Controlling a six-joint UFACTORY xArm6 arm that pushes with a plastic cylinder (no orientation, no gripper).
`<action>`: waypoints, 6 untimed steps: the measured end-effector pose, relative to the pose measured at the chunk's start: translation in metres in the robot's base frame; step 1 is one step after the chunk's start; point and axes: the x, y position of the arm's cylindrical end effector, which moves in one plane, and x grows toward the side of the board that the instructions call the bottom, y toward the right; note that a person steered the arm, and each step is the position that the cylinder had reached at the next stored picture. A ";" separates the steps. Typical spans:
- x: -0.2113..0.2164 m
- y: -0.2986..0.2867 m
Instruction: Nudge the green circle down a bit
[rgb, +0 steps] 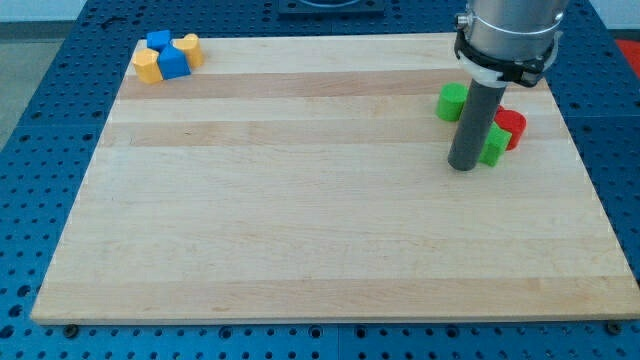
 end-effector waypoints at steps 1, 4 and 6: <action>0.000 0.000; -0.003 -0.026; -0.053 -0.127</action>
